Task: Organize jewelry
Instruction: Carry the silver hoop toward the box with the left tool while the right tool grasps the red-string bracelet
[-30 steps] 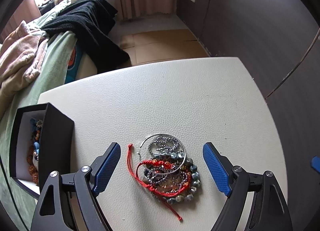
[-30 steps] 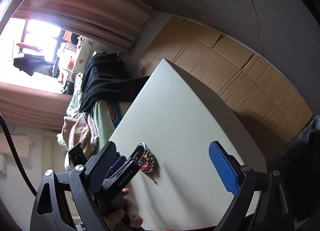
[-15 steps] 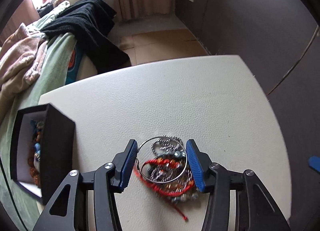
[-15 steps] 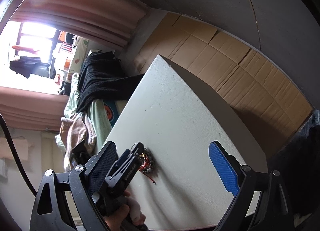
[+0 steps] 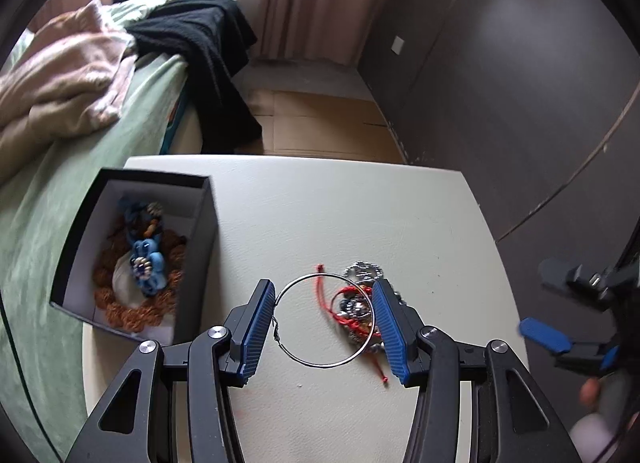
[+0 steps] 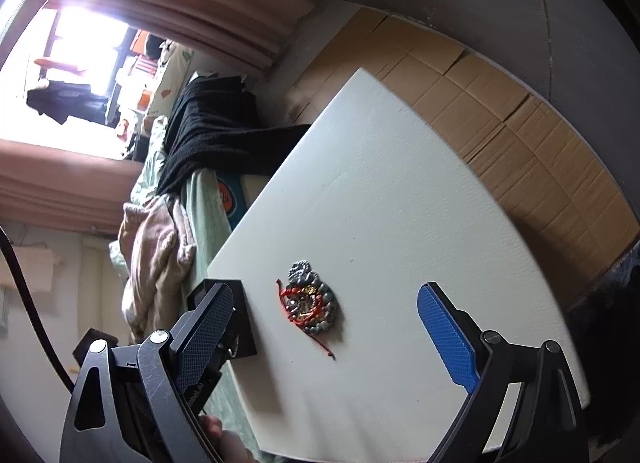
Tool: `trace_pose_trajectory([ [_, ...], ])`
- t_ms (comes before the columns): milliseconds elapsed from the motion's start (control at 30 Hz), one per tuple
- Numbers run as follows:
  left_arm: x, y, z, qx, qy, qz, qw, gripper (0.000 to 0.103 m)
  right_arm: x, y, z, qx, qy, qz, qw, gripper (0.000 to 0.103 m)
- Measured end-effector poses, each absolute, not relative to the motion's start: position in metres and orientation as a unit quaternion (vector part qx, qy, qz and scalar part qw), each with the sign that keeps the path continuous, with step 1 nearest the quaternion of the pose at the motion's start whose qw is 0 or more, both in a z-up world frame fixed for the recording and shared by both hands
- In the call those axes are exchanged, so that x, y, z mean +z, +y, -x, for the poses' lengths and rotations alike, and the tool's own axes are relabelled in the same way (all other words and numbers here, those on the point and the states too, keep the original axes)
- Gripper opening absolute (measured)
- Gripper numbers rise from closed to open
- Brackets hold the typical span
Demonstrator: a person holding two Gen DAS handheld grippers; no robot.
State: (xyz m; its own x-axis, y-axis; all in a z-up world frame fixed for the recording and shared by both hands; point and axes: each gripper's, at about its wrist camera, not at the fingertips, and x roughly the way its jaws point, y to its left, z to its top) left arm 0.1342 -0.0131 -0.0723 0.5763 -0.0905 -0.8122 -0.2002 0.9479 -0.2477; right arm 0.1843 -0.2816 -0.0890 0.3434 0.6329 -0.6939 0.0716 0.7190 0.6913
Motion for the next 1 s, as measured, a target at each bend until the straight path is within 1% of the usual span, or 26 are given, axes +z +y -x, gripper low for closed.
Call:
trace_pose_trajectory([
  [100, -0.064, -0.001, -0.13, 0.033, 0.448, 0.171, 0.877, 0.052, -0.094, -0.266, -0.182, 0.202, 0.548, -0.311, 0.75, 0.092],
  [167, -0.06, 0.006, -0.127, 0.031, 0.442, 0.183, 0.878, 0.052, -0.1, -0.258, -0.181, 0.207, 0.549, -0.312, 0.747, 0.078],
  [200, -0.058, 0.01, -0.126, 0.03, 0.439, 0.187, 0.878, 0.052, -0.103, -0.254, -0.181, 0.211, 0.552, -0.314, 0.743, 0.074],
  [267, -0.056, 0.015, -0.124, 0.031, 0.435, 0.194, 0.879, 0.052, -0.111, -0.245, -0.181, 0.225, 0.561, -0.319, 0.73, 0.058],
  [333, -0.054, 0.02, -0.122, 0.029, 0.432, 0.2, 0.879, 0.052, -0.116, -0.237, -0.179, 0.231, 0.568, -0.318, 0.723, 0.054],
  [400, -0.052, 0.025, -0.12, 0.029, 0.43, 0.205, 0.879, 0.052, -0.118, -0.228, -0.177, 0.232, 0.572, -0.313, 0.722, 0.053],
  [467, -0.051, 0.029, -0.118, 0.029, 0.429, 0.21, 0.878, 0.052, -0.121, -0.22, -0.176, 0.234, 0.577, -0.306, 0.72, 0.045],
  [500, -0.051, 0.031, -0.117, 0.03, 0.428, 0.213, 0.878, 0.052, -0.122, -0.216, -0.175, 0.235, 0.58, -0.303, 0.719, 0.044],
  [567, -0.05, 0.036, -0.115, 0.03, 0.426, 0.219, 0.877, 0.052, -0.125, -0.208, -0.174, 0.233, 0.584, -0.296, 0.719, 0.036],
  [633, -0.049, 0.039, -0.114, 0.03, 0.425, 0.221, 0.878, 0.052, -0.128, -0.202, -0.174, 0.23, 0.588, -0.289, 0.72, 0.032],
  [700, -0.048, 0.041, -0.112, 0.03, 0.423, 0.221, 0.878, 0.052, -0.132, -0.197, -0.174, 0.227, 0.592, -0.287, 0.718, 0.029],
  [1000, -0.047, 0.055, -0.107, 0.039, 0.422, 0.232, 0.876, 0.052, -0.148, -0.199, -0.18, 0.21, 0.602, -0.321, 0.7, 0.029],
])
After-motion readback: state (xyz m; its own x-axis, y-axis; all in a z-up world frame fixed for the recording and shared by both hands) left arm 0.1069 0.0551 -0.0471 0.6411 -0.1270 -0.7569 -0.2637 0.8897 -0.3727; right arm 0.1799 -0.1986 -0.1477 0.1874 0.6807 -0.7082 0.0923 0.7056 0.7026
